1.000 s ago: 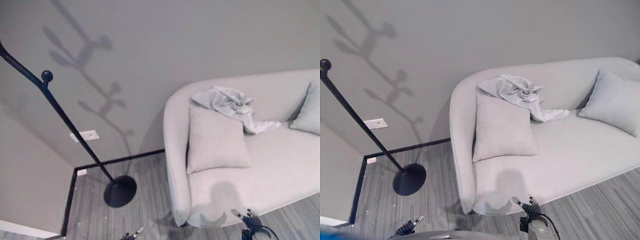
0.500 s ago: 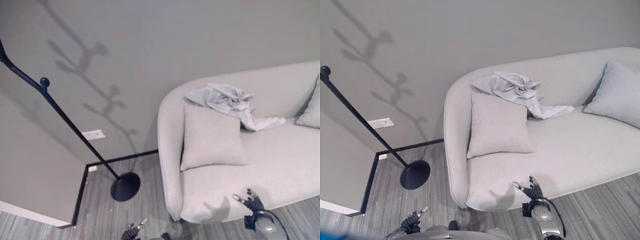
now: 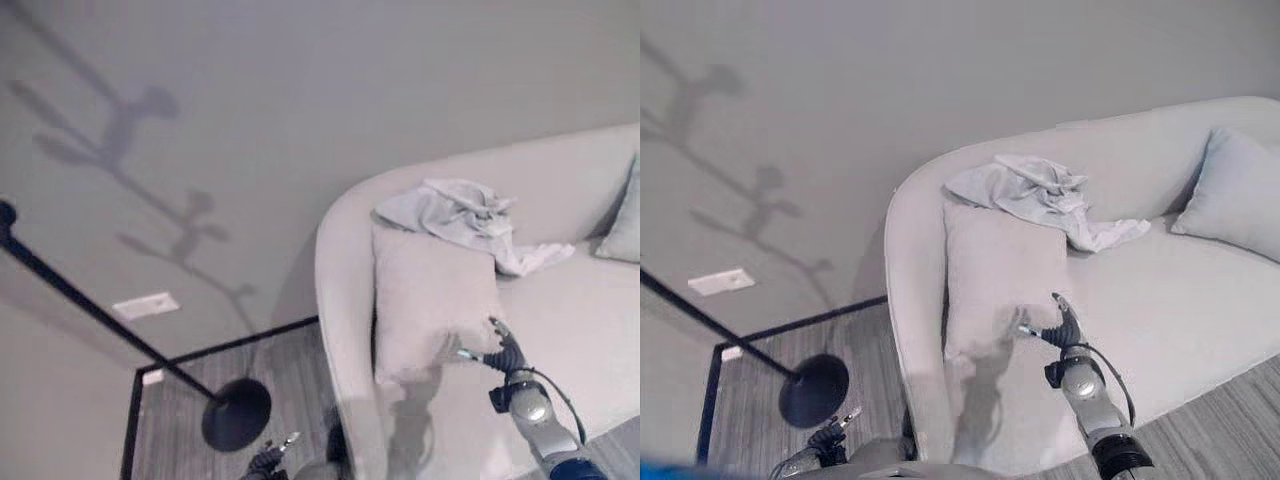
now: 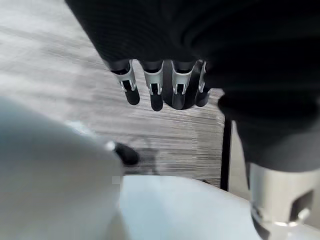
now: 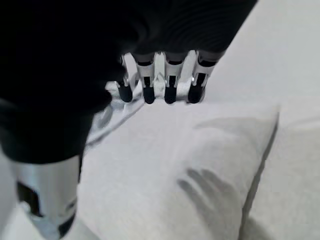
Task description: Hang the clothes on the sofa on the clothes rack.
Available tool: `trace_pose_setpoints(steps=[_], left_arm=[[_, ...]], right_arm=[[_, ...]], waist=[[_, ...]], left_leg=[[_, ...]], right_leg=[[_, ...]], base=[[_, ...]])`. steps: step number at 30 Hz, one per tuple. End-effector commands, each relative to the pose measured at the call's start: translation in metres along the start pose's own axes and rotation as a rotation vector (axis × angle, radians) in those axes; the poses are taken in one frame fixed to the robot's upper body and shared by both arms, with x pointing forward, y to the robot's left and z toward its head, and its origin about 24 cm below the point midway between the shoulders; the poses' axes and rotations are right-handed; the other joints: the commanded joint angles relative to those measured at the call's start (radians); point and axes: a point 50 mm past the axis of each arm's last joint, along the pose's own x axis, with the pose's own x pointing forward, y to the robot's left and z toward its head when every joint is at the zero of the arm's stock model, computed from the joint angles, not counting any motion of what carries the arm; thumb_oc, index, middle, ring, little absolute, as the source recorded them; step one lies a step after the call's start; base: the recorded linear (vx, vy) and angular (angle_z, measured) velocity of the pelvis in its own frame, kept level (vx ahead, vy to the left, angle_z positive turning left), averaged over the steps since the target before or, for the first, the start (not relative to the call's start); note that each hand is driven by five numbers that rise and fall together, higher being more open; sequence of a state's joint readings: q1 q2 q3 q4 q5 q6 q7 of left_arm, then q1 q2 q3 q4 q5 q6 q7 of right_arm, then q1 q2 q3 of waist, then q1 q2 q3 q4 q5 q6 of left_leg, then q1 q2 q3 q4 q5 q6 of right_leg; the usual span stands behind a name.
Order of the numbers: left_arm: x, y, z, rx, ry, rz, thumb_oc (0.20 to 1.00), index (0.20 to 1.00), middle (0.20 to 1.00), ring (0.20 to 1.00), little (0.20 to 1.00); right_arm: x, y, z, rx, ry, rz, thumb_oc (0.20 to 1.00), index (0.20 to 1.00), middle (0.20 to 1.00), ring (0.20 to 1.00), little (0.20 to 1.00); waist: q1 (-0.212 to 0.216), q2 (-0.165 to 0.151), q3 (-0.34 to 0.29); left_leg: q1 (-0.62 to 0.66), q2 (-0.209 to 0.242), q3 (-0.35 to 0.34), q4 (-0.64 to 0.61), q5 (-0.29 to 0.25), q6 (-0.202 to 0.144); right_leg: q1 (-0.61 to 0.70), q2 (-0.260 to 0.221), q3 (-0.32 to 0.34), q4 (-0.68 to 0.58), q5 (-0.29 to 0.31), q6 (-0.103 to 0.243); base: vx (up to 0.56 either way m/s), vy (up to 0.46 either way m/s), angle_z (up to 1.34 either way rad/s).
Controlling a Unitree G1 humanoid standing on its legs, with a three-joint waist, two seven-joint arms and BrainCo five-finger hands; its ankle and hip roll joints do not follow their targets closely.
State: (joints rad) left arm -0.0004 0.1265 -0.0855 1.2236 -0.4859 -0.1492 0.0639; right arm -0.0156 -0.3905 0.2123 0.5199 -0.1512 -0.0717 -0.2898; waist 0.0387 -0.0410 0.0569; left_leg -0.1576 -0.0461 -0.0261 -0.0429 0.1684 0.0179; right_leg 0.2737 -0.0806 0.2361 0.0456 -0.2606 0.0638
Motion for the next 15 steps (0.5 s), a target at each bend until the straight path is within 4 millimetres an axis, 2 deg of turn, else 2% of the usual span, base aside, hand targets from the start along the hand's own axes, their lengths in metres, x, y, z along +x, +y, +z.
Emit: trace_pose_setpoints(steps=[1,5,10,11,12,15], left_arm=[[0.0,-0.02,-0.004,0.12,0.011,-0.028,1.0,1.0,1.0,1.0,1.0],[0.0,-0.016,-0.004,0.151,0.013,-0.009,1.0,1.0,1.0,1.0,1.0],[0.001,-0.012,0.001,0.196,0.0,0.002,1.0,1.0,1.0,1.0,1.0],[0.001,-0.009,0.002,0.179,-0.006,0.009,1.0,1.0,1.0,1.0,1.0],[0.001,-0.009,0.002,0.178,-0.006,0.009,1.0,1.0,1.0,1.0,1.0],[0.002,-0.002,0.005,0.147,-0.013,0.031,1.0,1.0,1.0,1.0,1.0]], right_arm=[[0.023,-0.029,0.053,-0.131,-0.214,-0.195,1.0,1.0,1.0,1.0,1.0],[0.031,-0.036,0.065,-0.149,-0.227,-0.272,1.0,1.0,1.0,1.0,1.0],[0.041,-0.065,0.089,-0.238,-0.3,-0.425,1.0,1.0,1.0,1.0,1.0],[0.044,-0.079,0.098,-0.262,-0.329,-0.488,1.0,1.0,1.0,1.0,1.0],[0.044,-0.079,0.098,-0.261,-0.329,-0.489,1.0,1.0,1.0,1.0,1.0],[0.048,-0.095,0.108,-0.301,-0.363,-0.56,1.0,1.0,1.0,1.0,1.0]], waist=[[0.049,0.004,-0.024],[0.066,-0.002,-0.026],[0.085,-0.014,-0.02],[0.094,-0.022,-0.016],[0.093,-0.022,-0.017],[0.116,-0.034,-0.017]], left_leg=[[-0.024,0.07,0.021,-0.011,-0.066,-0.052],[-0.037,0.063,0.037,0.001,-0.083,-0.04],[-0.1,0.051,0.026,0.074,-0.125,-0.03],[-0.137,0.048,0.021,0.107,-0.139,-0.031],[-0.141,0.048,0.02,0.112,-0.141,-0.031],[-0.19,0.045,0.006,0.156,-0.16,-0.032]], right_leg=[[-0.089,-0.048,-0.026,-0.066,0.182,0.049],[-0.115,-0.072,-0.019,-0.072,0.229,0.07],[-0.142,-0.092,-0.047,-0.098,0.244,0.076],[-0.152,-0.095,-0.056,-0.111,0.25,0.079],[-0.154,-0.095,-0.056,-0.112,0.25,0.079],[-0.167,-0.091,-0.067,-0.13,0.243,0.076]], base=[[0.17,0.191,-0.27],[0.07,0.096,-0.14],[0.01,0.046,-0.02],[-0.04,0.003,0.12],[-0.04,-0.015,0.13],[-0.03,-0.029,0.27]])
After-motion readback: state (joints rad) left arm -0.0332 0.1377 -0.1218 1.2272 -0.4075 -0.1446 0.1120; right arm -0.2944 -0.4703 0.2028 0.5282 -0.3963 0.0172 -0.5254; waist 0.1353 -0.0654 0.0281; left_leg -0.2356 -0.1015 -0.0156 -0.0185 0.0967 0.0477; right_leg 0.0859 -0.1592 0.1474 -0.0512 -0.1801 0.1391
